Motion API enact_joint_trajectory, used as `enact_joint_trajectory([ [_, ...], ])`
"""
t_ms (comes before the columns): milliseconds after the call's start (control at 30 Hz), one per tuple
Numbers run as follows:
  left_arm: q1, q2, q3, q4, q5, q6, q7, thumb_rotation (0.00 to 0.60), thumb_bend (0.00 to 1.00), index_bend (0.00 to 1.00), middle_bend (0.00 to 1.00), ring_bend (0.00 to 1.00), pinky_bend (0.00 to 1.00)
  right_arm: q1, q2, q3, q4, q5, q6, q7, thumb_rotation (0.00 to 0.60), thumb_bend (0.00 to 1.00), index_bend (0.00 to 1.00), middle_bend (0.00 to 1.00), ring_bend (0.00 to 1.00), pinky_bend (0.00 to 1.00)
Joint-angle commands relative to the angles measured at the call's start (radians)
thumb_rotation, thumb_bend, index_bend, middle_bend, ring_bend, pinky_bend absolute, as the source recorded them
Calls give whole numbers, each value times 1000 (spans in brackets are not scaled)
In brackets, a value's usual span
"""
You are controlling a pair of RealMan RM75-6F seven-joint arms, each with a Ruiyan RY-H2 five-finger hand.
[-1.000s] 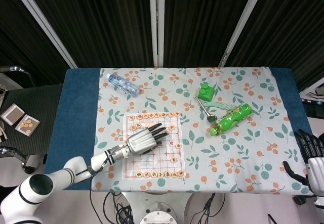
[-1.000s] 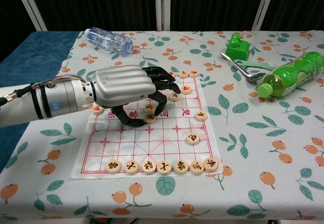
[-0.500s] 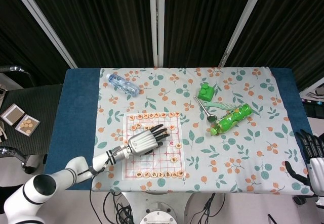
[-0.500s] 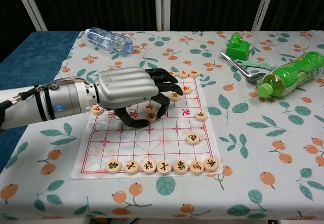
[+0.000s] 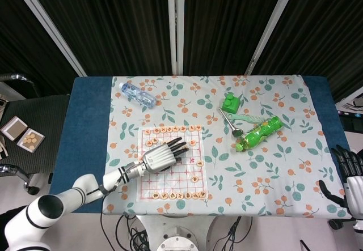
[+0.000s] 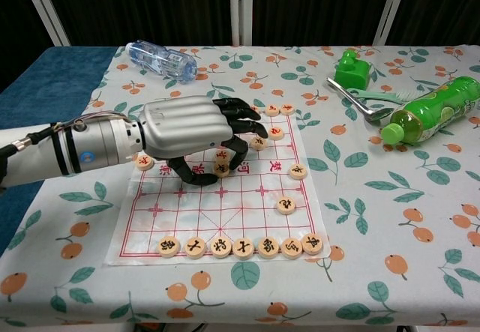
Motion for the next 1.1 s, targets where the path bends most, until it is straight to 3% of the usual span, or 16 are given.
enact_joint_trajectory([
  [33,1,-2,2,2,-1,0,2,600,214,475,100,0,3,-1,1,1,0,2,0,1,600,268,0,0,0,0],
  [667,-10,28,-23,-49,-15,37,6,600,246,524,108,0,4,0,0,2,2,2,-1,4,600,268,0,0,0,0],
  [1100,-46,23,-44,-24,-48,-36,2,600,246,517,109,0,5,-2,0,4,8,12,-4,12,600,269,0,0,0,0],
])
